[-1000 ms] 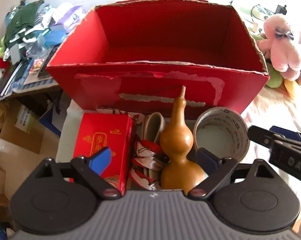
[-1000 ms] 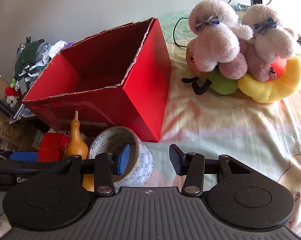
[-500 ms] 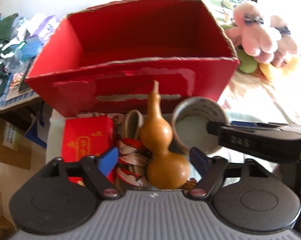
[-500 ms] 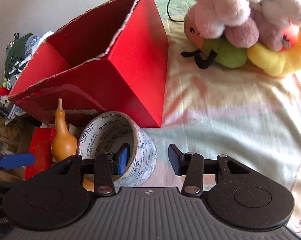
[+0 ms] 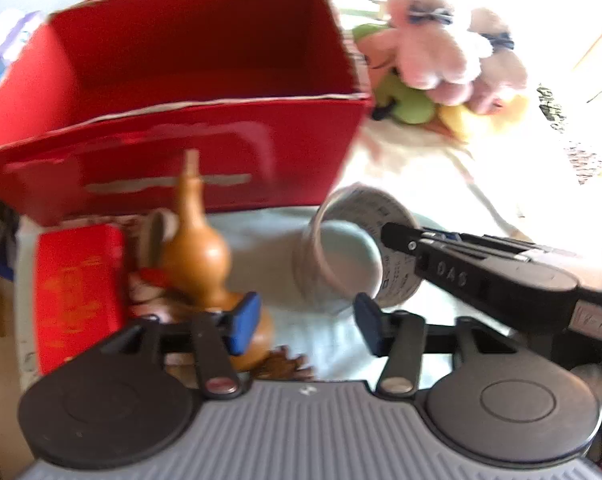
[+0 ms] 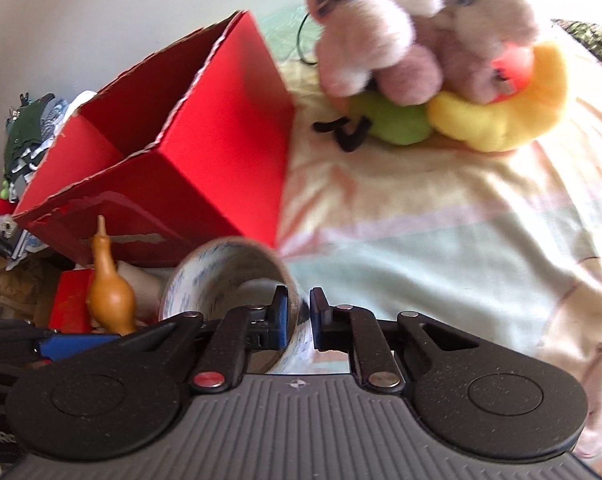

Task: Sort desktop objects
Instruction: 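Close the right gripper around the clear packing-tape roll, then lift the tape roll with the right gripper and carry it over the red box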

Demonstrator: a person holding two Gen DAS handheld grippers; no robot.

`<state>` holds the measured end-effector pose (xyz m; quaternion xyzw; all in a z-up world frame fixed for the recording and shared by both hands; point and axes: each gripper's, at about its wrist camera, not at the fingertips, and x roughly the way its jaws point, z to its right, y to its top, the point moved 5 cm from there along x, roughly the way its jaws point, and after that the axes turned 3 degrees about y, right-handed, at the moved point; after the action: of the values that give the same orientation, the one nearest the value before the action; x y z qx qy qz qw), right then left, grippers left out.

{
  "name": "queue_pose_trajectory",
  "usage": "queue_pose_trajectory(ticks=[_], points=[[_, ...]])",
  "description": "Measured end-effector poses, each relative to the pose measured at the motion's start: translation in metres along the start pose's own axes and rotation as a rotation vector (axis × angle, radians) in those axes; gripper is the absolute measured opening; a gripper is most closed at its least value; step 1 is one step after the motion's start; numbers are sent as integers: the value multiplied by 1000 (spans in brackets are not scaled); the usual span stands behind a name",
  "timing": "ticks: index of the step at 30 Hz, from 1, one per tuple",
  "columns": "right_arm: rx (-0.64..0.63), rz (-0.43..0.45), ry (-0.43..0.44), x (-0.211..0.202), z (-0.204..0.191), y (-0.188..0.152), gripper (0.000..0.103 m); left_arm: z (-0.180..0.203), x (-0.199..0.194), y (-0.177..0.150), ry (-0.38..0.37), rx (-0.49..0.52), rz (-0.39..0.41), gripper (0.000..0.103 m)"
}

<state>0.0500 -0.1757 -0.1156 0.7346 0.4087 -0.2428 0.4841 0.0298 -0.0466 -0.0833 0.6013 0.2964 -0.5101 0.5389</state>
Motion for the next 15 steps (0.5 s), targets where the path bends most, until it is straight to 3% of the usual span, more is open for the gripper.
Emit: queue_pose_trajectory(ticks=[3, 6, 10, 15], points=[[26, 14, -20, -7, 14, -1, 11, 11, 6, 1, -2, 25, -12, 69], [25, 24, -56, -11, 29, -3, 11, 20, 10, 0, -39, 42, -29, 69], [-14, 37, -59, -19, 38, -11, 10, 31, 15, 4, -24, 65, -2, 70], [-52, 48, -67, -29, 43, -17, 11, 44, 33, 6, -28, 56, -43, 47]])
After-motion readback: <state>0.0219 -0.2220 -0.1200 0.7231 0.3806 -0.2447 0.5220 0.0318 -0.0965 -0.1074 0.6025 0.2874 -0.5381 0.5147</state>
